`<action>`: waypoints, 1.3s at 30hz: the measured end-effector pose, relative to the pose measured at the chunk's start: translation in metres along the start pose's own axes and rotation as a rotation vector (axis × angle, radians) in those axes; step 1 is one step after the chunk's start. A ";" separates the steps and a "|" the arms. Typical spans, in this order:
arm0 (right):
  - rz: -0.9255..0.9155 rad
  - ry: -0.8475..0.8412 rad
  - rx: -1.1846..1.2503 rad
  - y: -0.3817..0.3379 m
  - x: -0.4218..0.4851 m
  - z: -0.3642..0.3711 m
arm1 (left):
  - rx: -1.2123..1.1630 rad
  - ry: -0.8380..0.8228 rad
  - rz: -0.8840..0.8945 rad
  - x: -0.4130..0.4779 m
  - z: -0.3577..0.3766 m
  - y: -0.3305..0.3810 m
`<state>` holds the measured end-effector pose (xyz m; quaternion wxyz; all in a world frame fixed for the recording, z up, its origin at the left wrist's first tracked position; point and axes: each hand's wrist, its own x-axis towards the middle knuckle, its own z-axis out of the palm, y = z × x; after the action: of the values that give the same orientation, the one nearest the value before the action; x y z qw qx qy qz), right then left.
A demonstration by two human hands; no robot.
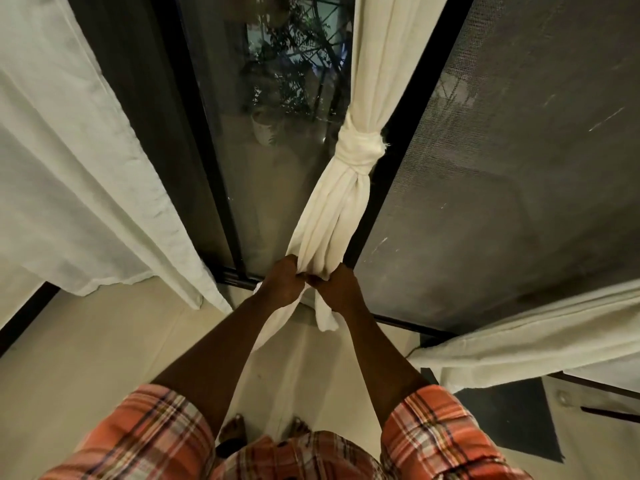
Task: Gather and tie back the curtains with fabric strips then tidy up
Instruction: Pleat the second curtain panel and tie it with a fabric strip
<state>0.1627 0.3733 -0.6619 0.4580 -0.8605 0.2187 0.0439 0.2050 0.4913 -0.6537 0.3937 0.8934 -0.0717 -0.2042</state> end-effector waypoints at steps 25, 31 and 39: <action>0.324 0.750 0.007 0.042 -0.046 -0.060 | 0.147 0.276 0.113 -0.043 0.013 -0.018; 0.294 0.716 -0.017 0.062 -0.105 -0.042 | 0.149 0.184 0.106 -0.082 0.024 -0.045; 0.317 1.013 -0.055 0.072 -0.167 0.004 | 0.111 0.224 0.201 -0.151 0.021 -0.079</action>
<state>-0.0173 0.3982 -0.6736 0.2602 -0.7420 0.5386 -0.3027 0.0568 0.5745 -0.6773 0.3678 0.9193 -0.1275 -0.0587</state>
